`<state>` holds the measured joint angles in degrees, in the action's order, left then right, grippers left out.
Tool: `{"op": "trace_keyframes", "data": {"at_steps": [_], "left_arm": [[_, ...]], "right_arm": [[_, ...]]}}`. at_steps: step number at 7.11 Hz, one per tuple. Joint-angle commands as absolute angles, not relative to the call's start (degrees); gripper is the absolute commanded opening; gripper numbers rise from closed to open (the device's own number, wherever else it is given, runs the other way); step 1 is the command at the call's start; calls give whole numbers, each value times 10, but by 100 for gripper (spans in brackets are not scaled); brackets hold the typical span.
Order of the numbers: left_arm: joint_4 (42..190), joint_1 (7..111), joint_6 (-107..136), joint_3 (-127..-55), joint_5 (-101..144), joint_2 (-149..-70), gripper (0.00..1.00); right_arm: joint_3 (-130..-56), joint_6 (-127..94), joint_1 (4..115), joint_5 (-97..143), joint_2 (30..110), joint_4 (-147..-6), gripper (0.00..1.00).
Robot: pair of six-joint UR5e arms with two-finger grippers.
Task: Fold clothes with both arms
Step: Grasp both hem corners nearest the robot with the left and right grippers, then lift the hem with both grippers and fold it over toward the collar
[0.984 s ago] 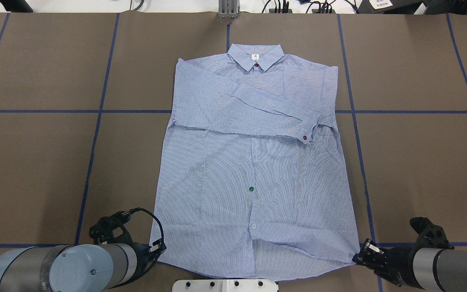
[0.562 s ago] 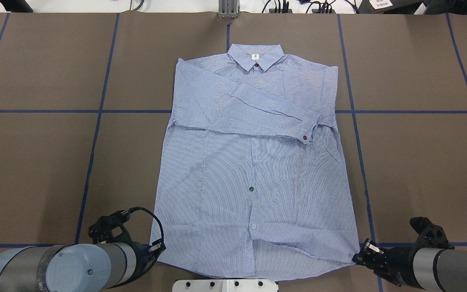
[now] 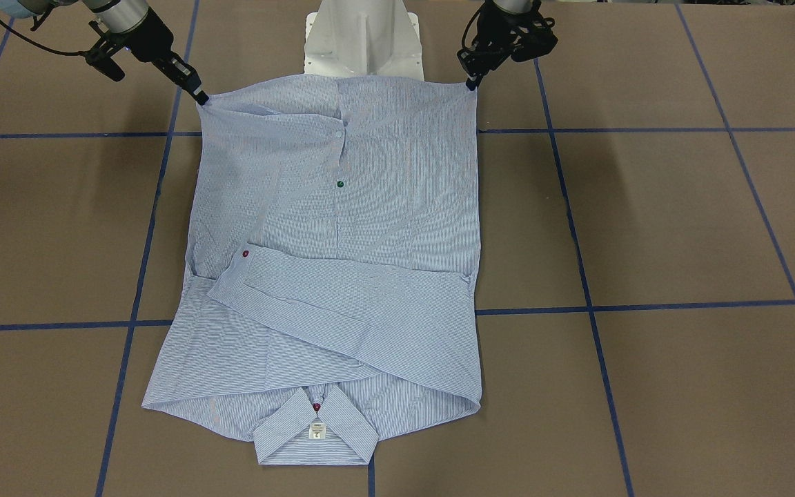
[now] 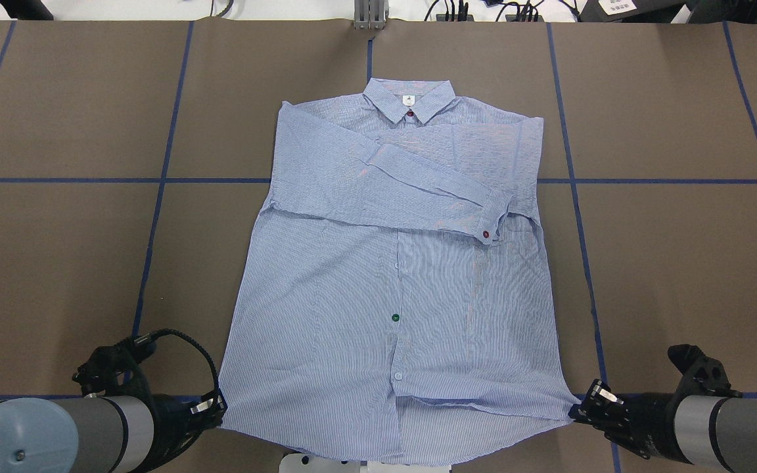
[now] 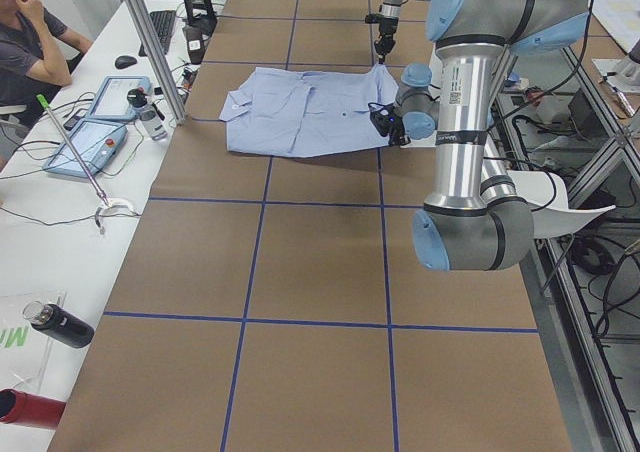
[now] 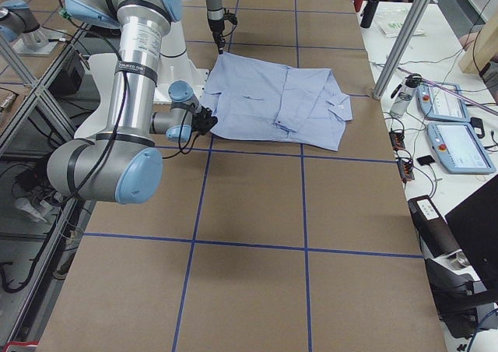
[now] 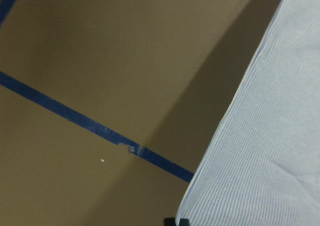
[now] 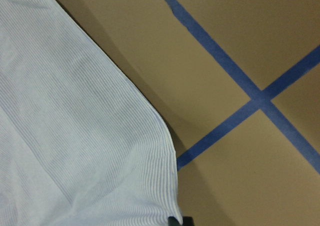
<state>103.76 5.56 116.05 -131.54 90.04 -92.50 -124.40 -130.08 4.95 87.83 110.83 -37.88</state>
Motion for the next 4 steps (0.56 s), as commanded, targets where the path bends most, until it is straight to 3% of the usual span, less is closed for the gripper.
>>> {"op": "trace_keyframes", "data": {"at_steps": [1,3,4], "left_arm": [[1041,75,1158,-1318,903,-965,0],[1043,195,1096,-1299,964,-995,0],[1043,247,1072,-1251,998,-1039,0]], "right_arm": [[-1271,-1301,80,896,1107,-379,0],[-1278,-1301,140,951,1100,-379,0],[-1274,-1301,155,954,1089,-381,0]]}}
